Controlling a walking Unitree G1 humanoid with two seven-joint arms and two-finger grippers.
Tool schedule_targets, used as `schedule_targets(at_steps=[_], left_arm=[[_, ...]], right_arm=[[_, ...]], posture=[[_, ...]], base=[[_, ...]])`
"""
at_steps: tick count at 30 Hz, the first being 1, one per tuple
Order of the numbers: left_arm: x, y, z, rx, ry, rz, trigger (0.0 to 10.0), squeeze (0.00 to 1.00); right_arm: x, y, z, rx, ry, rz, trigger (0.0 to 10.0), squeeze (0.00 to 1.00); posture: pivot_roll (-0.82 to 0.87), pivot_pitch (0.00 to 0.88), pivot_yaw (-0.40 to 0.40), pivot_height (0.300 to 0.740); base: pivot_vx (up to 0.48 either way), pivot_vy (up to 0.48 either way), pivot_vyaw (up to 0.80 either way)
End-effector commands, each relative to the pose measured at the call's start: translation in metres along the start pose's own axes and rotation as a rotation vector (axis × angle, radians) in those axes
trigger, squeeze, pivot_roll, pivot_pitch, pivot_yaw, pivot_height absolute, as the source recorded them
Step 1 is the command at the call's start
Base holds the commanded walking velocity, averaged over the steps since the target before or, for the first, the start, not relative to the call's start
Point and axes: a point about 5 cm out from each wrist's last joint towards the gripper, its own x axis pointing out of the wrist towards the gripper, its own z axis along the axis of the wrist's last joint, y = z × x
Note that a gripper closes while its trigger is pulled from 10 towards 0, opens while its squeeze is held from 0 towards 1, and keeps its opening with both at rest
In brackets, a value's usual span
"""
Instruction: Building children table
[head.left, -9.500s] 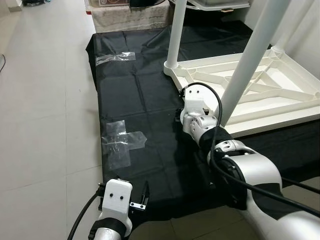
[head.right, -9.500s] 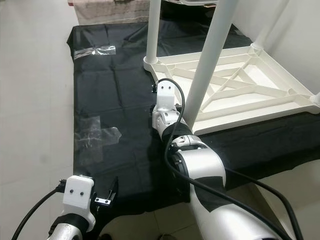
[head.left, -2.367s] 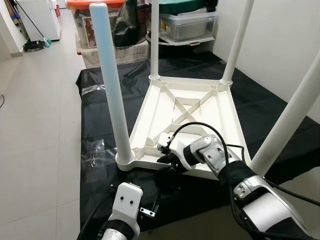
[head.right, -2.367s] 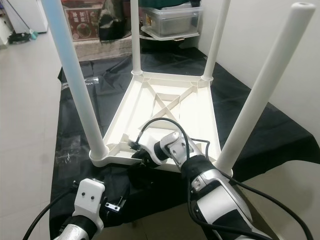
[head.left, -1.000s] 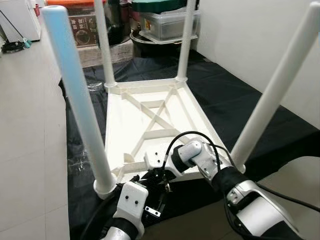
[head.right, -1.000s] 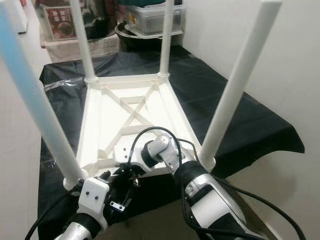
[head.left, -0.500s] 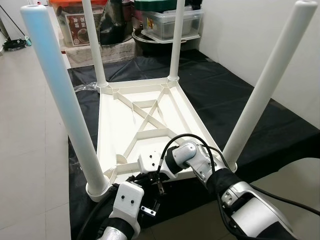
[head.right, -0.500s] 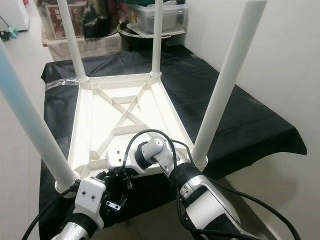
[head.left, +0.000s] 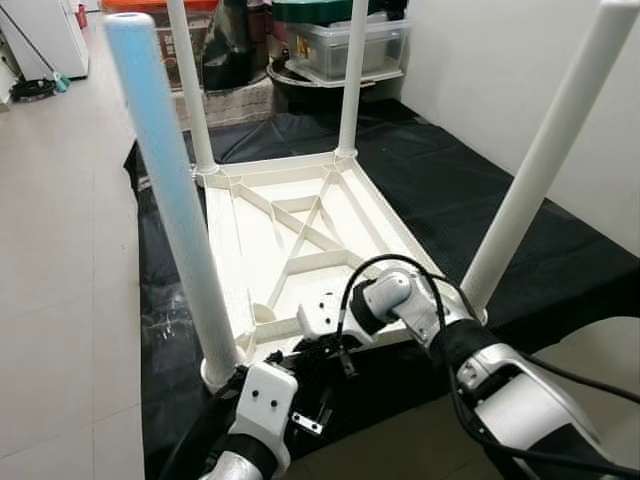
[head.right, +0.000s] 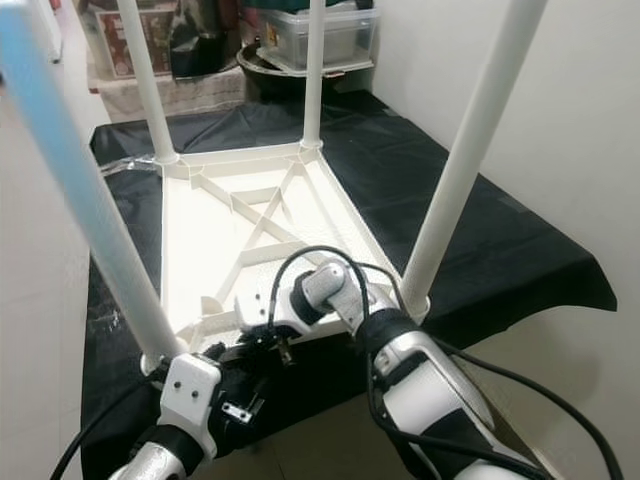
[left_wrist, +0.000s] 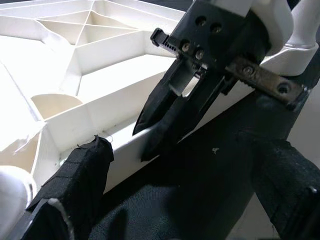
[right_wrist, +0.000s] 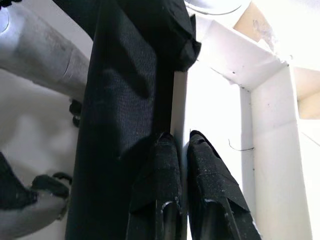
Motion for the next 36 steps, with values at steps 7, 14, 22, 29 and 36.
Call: schedule_targets(at_steps=[7,14,22,29,36], left_arm=[[-0.001,-0.001,-0.002,-0.010,0.006,-0.001,10.0,0.00],[-0.001,-0.001,-0.002,-0.018,0.006,0.005,10.0,0.00],[0.000,0.000,-0.003,-0.018,0.008,0.003,10.0,0.00],[0.000,0.000,-0.005,-0.015,0.011,0.001,10.0,0.00],[0.000,0.002,-0.005,-0.008,0.011,0.005,10.0,0.00]], right_arm=[[-0.005,-0.010,0.013,-0.097,0.033,-0.006,0.0,0.00],[-0.006,-0.014,0.005,-0.112,0.145,-0.052,10.0,0.91],[-0.012,-0.014,0.005,-0.073,0.100,-0.034,10.0,1.00],[-0.046,-0.013,-0.002,-0.019,0.086,0.000,10.0,0.00],[-0.085,-0.023,-0.001,0.084,-0.066,-0.184,10.0,0.00]], posture=[[-0.07,0.061,-0.052,0.740],[-0.07,0.063,-0.057,0.740],[-0.07,0.051,-0.054,0.740],[-0.07,0.036,-0.048,0.740],[-0.07,0.020,-0.038,0.740]], base=[[0.000,0.000,0.00],[0.000,0.000,0.00],[0.000,0.000,0.00],[0.000,0.000,0.00],[0.000,0.000,0.00]])
